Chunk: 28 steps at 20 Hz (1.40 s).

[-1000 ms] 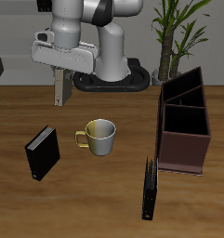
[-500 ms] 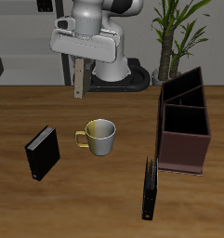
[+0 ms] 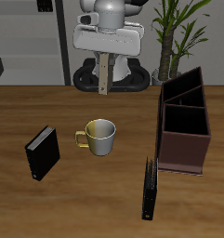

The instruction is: Place the yellow book into the left desk caddy's right compartment

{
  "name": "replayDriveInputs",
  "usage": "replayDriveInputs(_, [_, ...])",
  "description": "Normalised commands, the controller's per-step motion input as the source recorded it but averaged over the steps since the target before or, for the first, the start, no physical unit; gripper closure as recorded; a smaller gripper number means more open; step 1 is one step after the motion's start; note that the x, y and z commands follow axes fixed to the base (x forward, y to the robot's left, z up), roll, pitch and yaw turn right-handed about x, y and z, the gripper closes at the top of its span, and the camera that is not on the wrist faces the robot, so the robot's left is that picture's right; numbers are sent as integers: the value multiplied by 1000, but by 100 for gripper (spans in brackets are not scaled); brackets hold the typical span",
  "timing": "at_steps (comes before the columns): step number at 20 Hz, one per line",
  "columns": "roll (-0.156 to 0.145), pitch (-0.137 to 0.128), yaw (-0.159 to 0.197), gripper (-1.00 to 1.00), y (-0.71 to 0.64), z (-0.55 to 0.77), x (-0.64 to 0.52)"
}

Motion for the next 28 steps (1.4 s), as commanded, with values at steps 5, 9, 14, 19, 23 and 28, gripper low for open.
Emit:
replayDriveInputs(5, [3, 25, -26, 100, 437, 48, 181])
replayDriveInputs(9, [0, 16, 6, 100, 397, 114, 209])
replayDriveInputs(14, [-7, 6, -22, 100, 211, 140, 117])
replayDriveInputs(19, [20, 16, 4, 100, 331, 57, 169])
replayDriveInputs(23, [39, -3, 9, 100, 407, -3, 82])
replayDriveInputs(28, [36, 17, 2, 100, 374, -60, 141])
